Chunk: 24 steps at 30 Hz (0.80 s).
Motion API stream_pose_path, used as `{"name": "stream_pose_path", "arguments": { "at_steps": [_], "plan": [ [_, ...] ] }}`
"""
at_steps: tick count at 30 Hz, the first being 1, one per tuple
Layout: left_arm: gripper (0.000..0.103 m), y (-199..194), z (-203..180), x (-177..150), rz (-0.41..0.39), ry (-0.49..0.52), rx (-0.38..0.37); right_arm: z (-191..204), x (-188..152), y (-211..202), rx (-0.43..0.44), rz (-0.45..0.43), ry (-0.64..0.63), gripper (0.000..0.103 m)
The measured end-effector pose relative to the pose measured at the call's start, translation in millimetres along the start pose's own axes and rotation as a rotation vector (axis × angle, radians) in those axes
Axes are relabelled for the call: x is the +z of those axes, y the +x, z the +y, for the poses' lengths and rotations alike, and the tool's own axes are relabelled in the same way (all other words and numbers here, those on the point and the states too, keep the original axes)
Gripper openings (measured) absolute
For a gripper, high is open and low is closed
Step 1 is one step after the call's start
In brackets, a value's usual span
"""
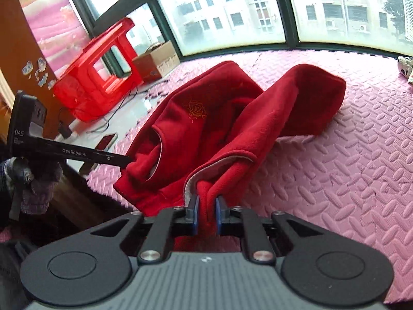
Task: Fold clothes
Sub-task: 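Lift the red pants with both grippers and shake them open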
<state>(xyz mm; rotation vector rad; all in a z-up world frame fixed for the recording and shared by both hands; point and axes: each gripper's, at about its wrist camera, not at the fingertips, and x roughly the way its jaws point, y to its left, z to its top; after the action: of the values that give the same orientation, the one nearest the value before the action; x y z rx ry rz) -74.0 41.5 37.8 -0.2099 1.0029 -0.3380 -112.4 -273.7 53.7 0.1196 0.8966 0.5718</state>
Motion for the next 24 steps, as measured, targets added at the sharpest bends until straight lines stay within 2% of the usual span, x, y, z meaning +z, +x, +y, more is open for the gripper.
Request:
{"name": "stream_pose_path", "arguments": {
  "at_steps": [2,5,8,9,10,12,14,16,19,24],
  "plan": [
    [0.006,0.0,6.7,-7.6,0.027,-0.015,0.008,-1.0,-9.6,2.8,-0.006,0.057,0.006,0.012],
    [0.008,-0.5,16.5,-18.1,0.064,-0.035,0.021,-5.7,-14.7,-0.9,-0.016,0.103,0.019,0.019],
    [0.014,-12.2,20.3,-8.4,0.027,-0.019,0.042,-15.3,-9.5,-10.6,-0.04,0.098,0.025,0.023],
    [0.02,-15.7,20.9,-3.7,0.013,-0.013,0.05,-19.2,-5.9,-14.1,-0.051,0.089,0.024,0.025],
    [0.032,-19.0,21.3,1.1,-0.003,-0.006,0.057,-23.3,0.1,-16.9,-0.067,0.075,0.019,0.025],
    [0.045,-20.6,20.2,12.5,-0.034,0.003,0.08,-31.6,12.4,-22.4,-0.101,0.047,0.012,0.025],
    [0.047,-16.9,19.5,24.1,-0.051,0.005,0.09,-41.1,27.1,-22.9,-0.151,0.017,0.014,0.025],
    [0.056,-10.2,17.6,34.2,-0.059,0.002,0.095,-52.4,42.2,-18.3,-0.197,-0.004,0.009,0.026],
    [0.059,2.4,12.3,49.4,-0.071,0.007,0.107,-72.0,69.6,-6.1,-0.253,-0.033,0.004,0.026],
    [0.07,19.1,-8.1,66.8,-0.092,0.025,0.053,-98.8,123.9,22.0,-0.34,-0.056,-0.061,0.026]
  ]
}}
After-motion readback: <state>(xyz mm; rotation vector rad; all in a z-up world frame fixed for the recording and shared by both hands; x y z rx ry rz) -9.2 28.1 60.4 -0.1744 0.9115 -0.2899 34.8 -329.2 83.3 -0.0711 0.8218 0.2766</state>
